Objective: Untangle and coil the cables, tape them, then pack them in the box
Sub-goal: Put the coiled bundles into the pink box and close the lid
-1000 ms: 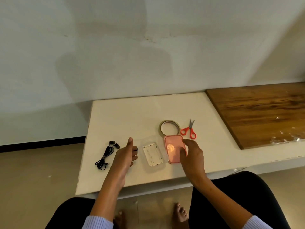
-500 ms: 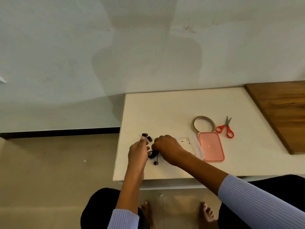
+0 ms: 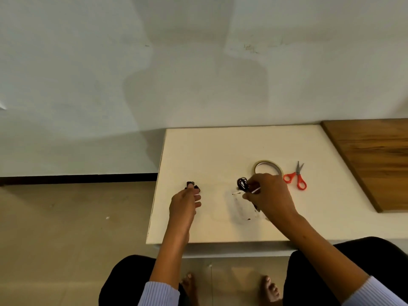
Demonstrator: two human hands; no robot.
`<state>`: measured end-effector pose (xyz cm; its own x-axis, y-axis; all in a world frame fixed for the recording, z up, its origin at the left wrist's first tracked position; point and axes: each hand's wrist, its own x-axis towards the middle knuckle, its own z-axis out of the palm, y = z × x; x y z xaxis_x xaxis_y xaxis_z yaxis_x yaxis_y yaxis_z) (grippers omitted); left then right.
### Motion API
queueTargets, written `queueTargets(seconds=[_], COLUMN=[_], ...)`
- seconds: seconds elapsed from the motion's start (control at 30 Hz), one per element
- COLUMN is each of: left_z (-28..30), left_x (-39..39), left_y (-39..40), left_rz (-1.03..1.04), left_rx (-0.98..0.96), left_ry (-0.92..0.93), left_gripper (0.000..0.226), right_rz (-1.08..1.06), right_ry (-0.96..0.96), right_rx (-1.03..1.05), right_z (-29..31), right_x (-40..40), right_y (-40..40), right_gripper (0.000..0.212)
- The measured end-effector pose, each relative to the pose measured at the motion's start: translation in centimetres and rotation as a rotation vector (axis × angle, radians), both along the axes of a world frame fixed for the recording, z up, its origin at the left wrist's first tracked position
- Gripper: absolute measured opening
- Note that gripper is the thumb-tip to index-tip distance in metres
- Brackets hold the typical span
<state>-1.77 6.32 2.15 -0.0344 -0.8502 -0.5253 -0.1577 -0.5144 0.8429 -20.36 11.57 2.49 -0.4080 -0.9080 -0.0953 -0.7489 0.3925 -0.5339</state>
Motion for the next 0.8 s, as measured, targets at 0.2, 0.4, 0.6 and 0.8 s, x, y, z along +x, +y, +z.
queueTargets(seconds=[0.2,0.4,0.6,0.8], left_z=[0.2,-0.4,-1.1,-1.4], left_x=[-0.3,0.8,1.7,2.2], left_y=[0.4,0.1,-0.6,-1.0], left_rz=[-0.008,0.049,0.069,0.053], left_rx=[0.010,0.036,0.023,0.012], left_ry=[-0.013,-0.056,-0.098,-0.110], left_gripper=[0.030,0.034,0.037,0.038], right_rz=[-0.059,0.349,0.788,0.933], right_ry=[0.046,0.131,0.254,0.400], right_rx=[0.019,-0.104,-0.109,0.002], right_z=[-1.5,-1.5,-4.5,-5.8], right_x=[1.2,4.4,8.0,8.6], right_y=[1.1,-2.1,-7.6,-10.0], right_gripper=[0.028,0.025,0.044,0.030])
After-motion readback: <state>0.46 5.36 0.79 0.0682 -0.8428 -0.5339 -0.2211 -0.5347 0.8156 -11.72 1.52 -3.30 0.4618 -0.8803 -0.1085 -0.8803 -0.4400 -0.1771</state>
